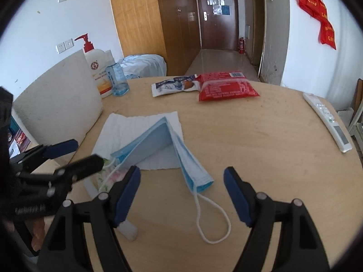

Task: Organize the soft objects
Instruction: 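Grasp the tissue packet with left tool while right tool grasps blue mask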

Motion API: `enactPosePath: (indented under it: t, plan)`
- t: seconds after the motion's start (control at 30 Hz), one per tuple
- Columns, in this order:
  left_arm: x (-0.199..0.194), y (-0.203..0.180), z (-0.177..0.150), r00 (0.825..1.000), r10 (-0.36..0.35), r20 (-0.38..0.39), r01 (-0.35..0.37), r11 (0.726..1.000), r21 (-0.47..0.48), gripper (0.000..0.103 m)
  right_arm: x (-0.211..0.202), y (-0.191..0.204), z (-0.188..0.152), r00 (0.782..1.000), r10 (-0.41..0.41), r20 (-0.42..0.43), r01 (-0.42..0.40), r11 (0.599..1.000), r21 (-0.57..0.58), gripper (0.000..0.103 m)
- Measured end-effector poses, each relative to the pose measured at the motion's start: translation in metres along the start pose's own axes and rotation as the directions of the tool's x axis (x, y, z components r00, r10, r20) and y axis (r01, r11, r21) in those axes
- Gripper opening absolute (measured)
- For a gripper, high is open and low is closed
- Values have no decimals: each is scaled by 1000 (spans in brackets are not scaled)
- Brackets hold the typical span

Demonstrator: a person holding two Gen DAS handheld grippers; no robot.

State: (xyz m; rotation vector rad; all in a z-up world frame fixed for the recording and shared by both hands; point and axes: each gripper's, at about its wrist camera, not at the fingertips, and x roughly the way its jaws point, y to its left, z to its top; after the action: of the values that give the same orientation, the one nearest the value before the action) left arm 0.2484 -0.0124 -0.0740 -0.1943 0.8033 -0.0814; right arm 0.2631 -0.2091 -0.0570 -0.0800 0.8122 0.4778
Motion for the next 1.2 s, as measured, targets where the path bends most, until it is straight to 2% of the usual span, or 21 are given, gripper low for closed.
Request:
enactPosePath:
  t: [0.1, 0.3, 0.47, 0.53, 0.67, 0.73, 0.9, 1.13, 1.2]
  plan:
    - [10, 6, 0, 999, 22, -24, -22, 1000, -20, 79, 4, -2, -1, 1000, 10, -4, -10, 1000, 8, 79]
    - [27, 10, 1, 998, 12, -65, -15, 999, -49, 67, 13, -3, -2, 1000, 7, -22, -7, 1000, 9, 79]
    - [28, 11, 1, 998, -10, -63, 6, 998, -57, 51, 18, -4, -3, 999, 15, -38, -14, 1000, 12, 62]
    - [26, 11, 0, 999, -9, -53, 6, 999, -54, 47, 20, -3, -4, 999, 17, -48, -16, 1000, 11, 50]
    - [24, 11, 0, 999, 2, -38, -5, 999, -53, 39, 22, -2, -4, 998, 29, -52, -29, 1000, 4, 37]
    - [21, 10, 1, 1000, 0, -27, -1, 999, -51, 39, 23, -2, -4, 998, 33, -53, -33, 999, 5, 27]
    - [9, 5, 2, 1000, -11, 25, 12, 1000, -27, 39, 22, -3, -3, 998, 49, -43, -48, 999, 24, 14]
    - [-4, 2, 3, 996, 4, 87, -4, 1000, -1, 39, 6, -16, -3, 1000, 25, 2, -26, 997, 71, 9]
    - [-6, 0, 4, 996, -10, 89, 9, 1000, 5, 35, 1, -22, -3, 1000, 15, 10, -16, 995, 101, 9]
